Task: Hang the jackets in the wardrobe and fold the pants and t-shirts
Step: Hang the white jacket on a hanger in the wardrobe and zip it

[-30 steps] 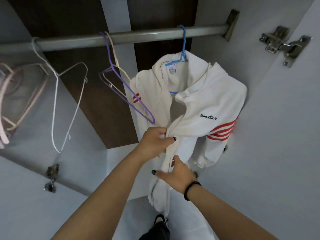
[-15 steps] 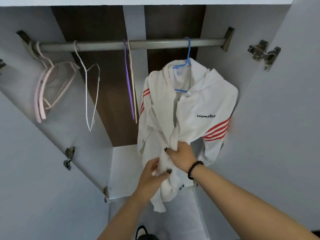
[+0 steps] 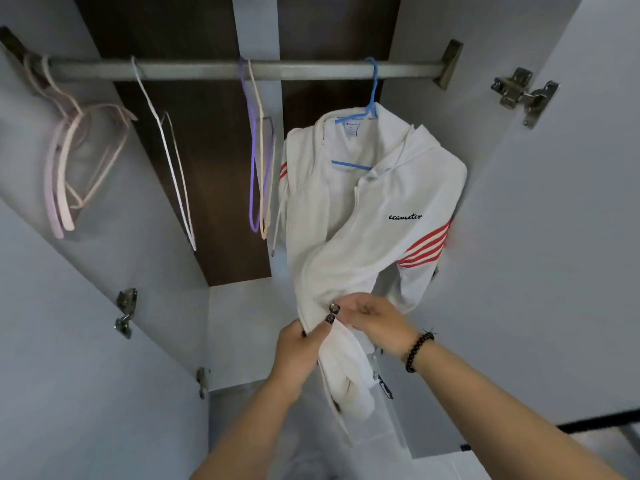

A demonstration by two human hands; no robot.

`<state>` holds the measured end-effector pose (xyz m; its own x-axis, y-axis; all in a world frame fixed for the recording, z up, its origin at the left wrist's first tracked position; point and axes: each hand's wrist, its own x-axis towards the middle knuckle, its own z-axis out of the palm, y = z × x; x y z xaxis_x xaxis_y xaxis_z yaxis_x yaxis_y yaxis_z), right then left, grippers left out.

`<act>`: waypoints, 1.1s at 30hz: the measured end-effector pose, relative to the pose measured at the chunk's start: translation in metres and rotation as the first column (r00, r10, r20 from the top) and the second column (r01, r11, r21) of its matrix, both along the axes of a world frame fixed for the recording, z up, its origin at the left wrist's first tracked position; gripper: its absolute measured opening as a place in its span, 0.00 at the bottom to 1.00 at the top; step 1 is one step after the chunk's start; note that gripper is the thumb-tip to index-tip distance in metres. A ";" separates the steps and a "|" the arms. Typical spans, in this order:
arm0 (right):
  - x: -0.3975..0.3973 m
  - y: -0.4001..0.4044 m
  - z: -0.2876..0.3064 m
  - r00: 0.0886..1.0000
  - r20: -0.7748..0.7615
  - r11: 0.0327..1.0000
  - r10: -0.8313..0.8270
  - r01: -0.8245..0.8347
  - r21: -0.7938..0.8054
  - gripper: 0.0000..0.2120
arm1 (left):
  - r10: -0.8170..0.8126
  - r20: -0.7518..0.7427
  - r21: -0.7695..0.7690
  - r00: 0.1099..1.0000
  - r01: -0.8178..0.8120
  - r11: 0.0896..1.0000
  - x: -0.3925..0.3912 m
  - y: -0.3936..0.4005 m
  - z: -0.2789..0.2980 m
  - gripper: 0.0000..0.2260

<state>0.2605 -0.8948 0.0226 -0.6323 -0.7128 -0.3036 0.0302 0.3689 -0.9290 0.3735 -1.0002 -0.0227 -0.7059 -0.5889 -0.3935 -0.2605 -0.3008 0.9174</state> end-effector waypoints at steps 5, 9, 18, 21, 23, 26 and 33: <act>0.038 0.030 -0.029 0.992 -0.012 0.992 -0.123 0.123 0.008 0.22 | -0.036 0.003 0.112 0.999 0.036 0.993 0.003 -0.009 0.028 0.09; 0.074 0.039 -0.037 0.960 -0.169 0.975 -0.222 0.220 -0.029 0.14 | -0.094 0.021 0.122 0.995 0.091 0.988 0.005 -0.007 0.041 0.12; 0.112 0.059 -0.029 0.810 -0.494 0.937 -0.316 0.347 -0.031 0.18 | -0.032 0.027 0.410 0.999 0.018 0.912 0.019 -0.024 0.064 0.16; 0.126 0.048 -0.027 0.850 -0.527 0.977 -0.009 0.119 0.175 0.34 | -0.016 -0.055 0.473 0.998 0.040 0.880 0.016 -0.020 0.079 0.08; 0.132 0.036 -0.027 0.815 -0.575 0.974 0.065 0.073 0.214 0.27 | -0.005 -0.091 0.509 0.996 0.051 0.859 0.013 -0.016 0.093 0.05; 0.134 0.023 -0.029 0.778 -0.621 0.988 -0.094 0.151 0.038 0.12 | -0.008 -0.156 0.523 0.988 0.089 0.848 0.013 -0.018 0.107 0.05; 0.123 0.013 -0.021 0.898 -0.176 0.908 -0.403 0.367 -0.205 0.18 | -0.096 0.022 0.202 0.995 0.089 0.975 0.058 -0.033 0.078 0.06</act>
<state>0.3838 -0.8822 0.0016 -0.9029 -0.4284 -0.0349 -0.0628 0.2120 -0.9752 0.4314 -1.0336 0.0555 -0.7391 -0.4288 -0.5195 -0.3233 -0.4508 0.8320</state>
